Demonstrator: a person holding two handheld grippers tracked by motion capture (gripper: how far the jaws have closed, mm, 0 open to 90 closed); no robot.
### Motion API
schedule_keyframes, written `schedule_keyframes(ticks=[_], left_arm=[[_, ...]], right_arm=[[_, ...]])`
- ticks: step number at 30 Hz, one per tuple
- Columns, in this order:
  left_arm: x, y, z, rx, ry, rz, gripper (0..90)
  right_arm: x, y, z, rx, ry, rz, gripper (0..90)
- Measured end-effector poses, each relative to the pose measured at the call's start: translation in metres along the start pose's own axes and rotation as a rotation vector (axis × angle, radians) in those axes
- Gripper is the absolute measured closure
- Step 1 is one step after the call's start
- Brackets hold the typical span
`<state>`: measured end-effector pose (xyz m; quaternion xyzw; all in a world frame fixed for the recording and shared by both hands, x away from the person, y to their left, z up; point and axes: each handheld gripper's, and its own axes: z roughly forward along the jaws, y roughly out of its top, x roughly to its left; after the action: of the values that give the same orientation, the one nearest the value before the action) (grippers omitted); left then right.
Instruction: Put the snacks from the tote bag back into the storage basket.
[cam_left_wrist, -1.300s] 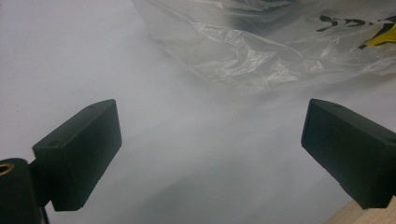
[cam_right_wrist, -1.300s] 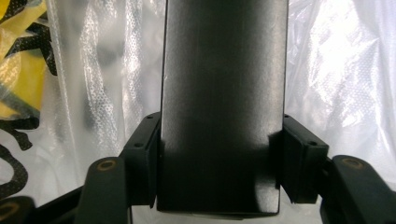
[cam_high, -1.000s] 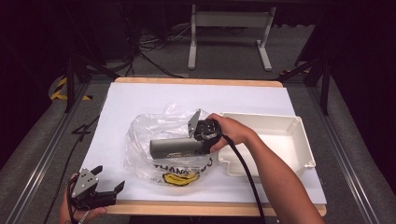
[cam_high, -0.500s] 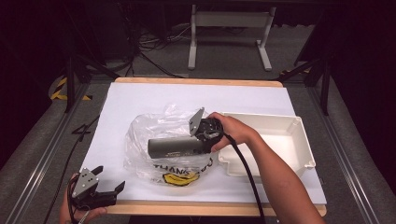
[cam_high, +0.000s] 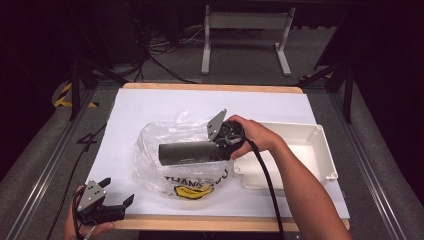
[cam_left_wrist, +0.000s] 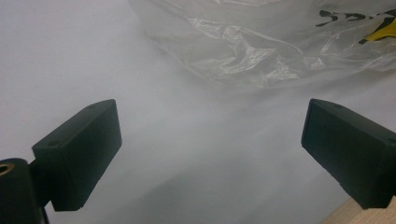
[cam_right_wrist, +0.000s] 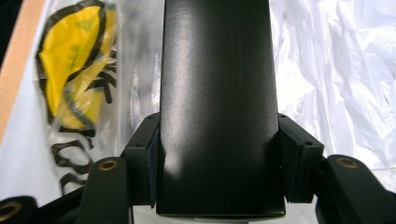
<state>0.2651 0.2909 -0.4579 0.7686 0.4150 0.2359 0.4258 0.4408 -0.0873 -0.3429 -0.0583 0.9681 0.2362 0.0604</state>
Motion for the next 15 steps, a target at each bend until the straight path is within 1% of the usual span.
schedule_keyframes(ticks=[5, 11, 13, 15], left_arm=[[0.0, 0.0, 0.0, 0.001, -0.003, -0.002, 5.8], [0.0, 0.001, 0.001, 0.002, -0.006, 0.0, 5.8], [0.0, 0.001, 0.002, 0.003, -0.006, -0.001, 5.8], [0.0, 0.001, 0.002, 0.003, -0.008, 0.003, 5.8]], right_arm=[[0.002, 0.001, -0.009, -0.005, -0.007, -0.012, 42.9], [0.003, -0.001, -0.02, -0.012, -0.016, -0.012, 42.9], [0.004, -0.002, -0.023, -0.012, -0.017, -0.014, 42.8], [0.006, -0.004, -0.029, -0.003, -0.021, -0.017, 42.9]])
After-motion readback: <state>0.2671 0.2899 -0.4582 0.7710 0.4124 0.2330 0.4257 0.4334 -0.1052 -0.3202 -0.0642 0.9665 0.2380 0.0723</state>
